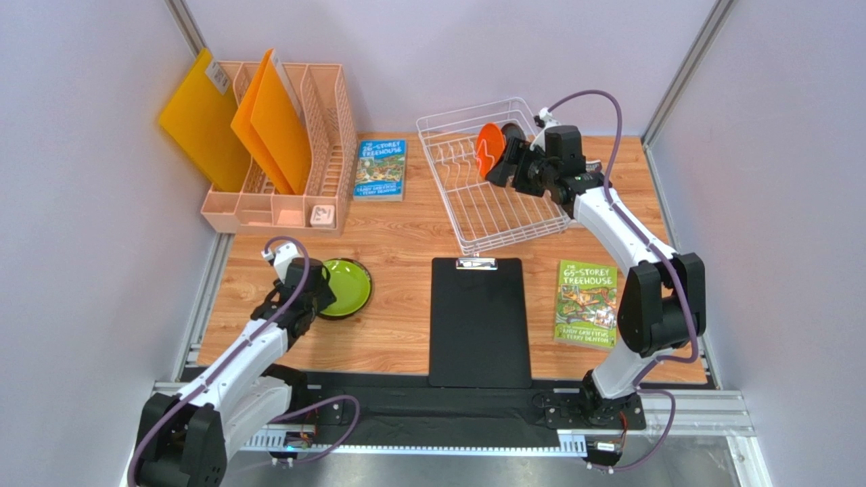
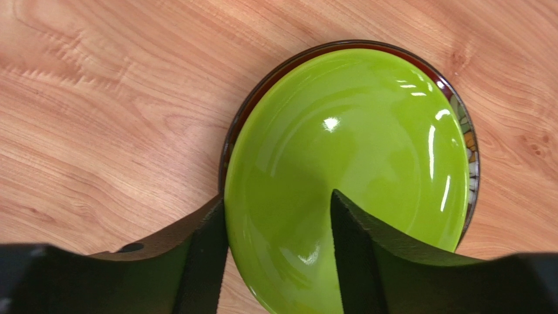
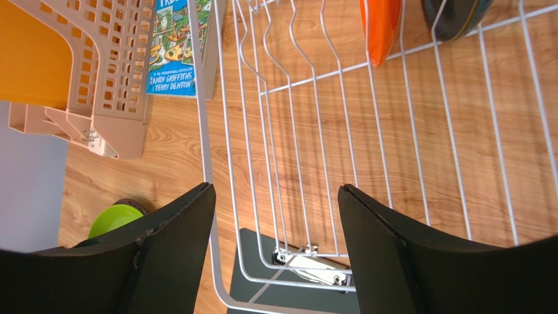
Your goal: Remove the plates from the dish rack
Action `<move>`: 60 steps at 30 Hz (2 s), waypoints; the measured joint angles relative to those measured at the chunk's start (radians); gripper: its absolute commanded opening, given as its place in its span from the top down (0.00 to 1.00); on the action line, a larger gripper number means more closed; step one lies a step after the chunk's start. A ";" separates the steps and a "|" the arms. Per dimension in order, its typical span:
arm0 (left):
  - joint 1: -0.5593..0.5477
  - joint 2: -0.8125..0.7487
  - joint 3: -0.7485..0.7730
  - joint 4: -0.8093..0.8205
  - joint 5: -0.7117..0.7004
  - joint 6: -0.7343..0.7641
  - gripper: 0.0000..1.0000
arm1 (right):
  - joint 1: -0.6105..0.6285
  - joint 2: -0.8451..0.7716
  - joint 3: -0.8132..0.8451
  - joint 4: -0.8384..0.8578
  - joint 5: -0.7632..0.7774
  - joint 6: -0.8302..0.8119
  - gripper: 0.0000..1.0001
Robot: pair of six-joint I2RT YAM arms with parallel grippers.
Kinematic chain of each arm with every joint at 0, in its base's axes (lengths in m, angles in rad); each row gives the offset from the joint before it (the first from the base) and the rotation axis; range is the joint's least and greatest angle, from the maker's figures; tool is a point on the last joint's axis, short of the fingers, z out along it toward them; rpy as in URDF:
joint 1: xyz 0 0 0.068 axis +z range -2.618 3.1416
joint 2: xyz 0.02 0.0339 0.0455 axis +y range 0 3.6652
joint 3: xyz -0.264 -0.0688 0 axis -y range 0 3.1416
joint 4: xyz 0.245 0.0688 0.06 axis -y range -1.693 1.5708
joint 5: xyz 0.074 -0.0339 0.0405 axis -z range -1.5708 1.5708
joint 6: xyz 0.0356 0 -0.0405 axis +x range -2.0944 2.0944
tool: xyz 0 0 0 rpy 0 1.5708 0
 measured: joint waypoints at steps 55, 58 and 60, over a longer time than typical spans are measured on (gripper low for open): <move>-0.021 0.917 0.872 0.586 0.741 0.089 0.24 | -0.009 0.681 0.818 -0.237 0.280 -0.319 1.00; -0.028 0.932 0.904 0.588 0.761 0.081 0.24 | -0.006 0.681 0.818 -0.237 0.289 -0.332 1.00; -0.031 0.944 0.938 0.593 0.774 0.072 0.23 | 0.000 0.676 0.808 -0.232 0.301 -0.336 1.00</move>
